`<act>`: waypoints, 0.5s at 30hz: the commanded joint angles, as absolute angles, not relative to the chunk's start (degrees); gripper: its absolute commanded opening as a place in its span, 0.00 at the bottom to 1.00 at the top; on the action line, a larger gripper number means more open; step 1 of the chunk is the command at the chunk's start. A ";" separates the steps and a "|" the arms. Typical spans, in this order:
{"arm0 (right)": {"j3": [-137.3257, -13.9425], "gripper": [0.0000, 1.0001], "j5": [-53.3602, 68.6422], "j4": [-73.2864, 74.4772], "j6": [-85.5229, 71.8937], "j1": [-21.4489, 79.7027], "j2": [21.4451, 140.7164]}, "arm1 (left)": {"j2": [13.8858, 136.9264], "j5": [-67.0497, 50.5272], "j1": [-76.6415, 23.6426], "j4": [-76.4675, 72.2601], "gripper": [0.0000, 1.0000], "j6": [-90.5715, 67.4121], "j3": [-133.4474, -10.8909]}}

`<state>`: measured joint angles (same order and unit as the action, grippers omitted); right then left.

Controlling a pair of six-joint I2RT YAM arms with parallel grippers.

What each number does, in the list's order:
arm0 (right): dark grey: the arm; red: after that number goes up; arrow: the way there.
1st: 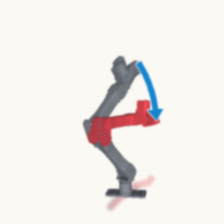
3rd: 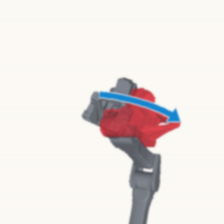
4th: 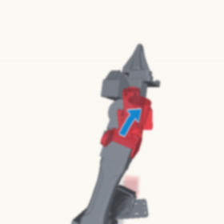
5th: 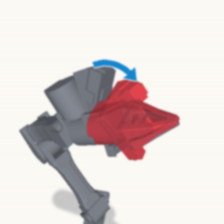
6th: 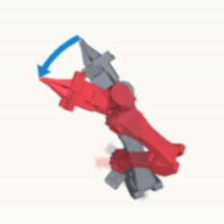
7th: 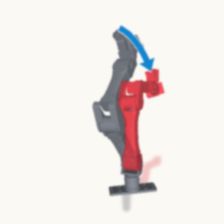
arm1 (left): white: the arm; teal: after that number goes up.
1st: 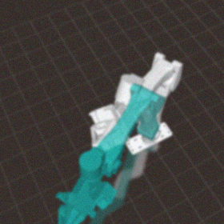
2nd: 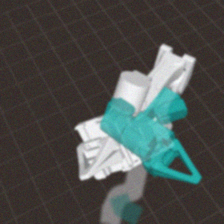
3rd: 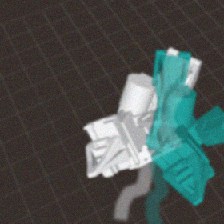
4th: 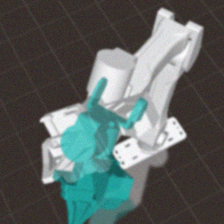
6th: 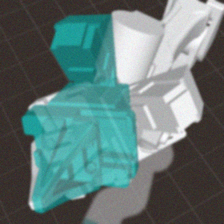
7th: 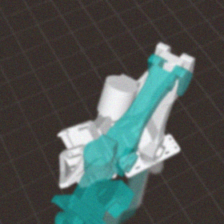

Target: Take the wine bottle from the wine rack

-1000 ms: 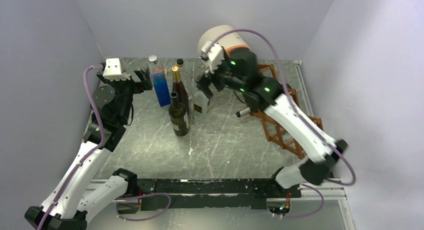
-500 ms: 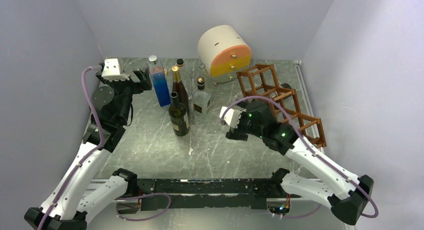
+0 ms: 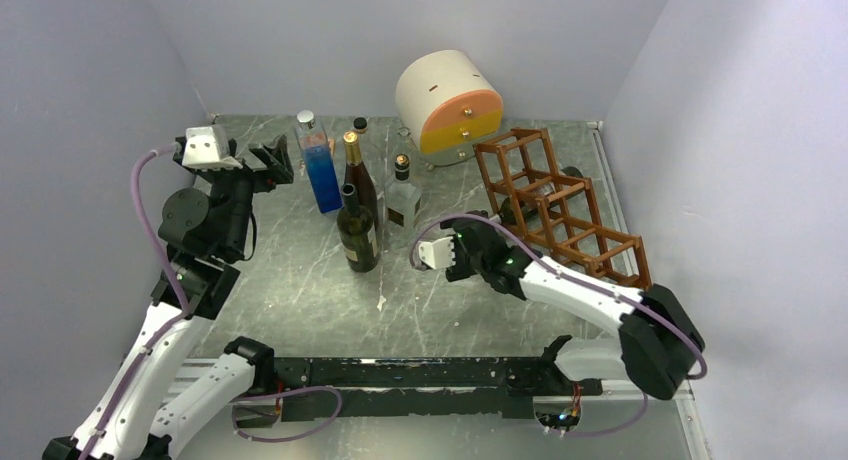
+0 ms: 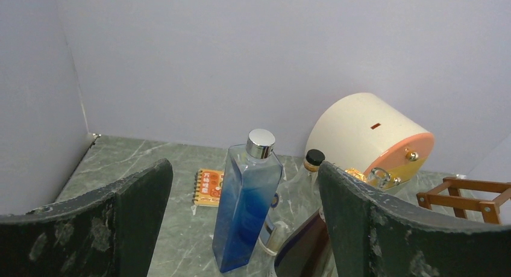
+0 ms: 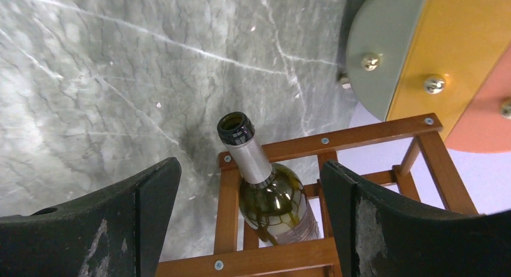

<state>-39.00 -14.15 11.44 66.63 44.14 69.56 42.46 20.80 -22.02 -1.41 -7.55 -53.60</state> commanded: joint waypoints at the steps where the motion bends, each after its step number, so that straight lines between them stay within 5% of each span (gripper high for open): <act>1: -38.44 0.91 -21.40 4.46 72.57 43.68 74.50 | 41.36 21.41 -22.45 -2.21 0.94 -7.74 -54.58; 15: -39.35 0.84 -28.82 -2.83 81.55 40.31 90.17 | 41.48 20.66 -22.50 -2.35 0.94 -8.29 -54.27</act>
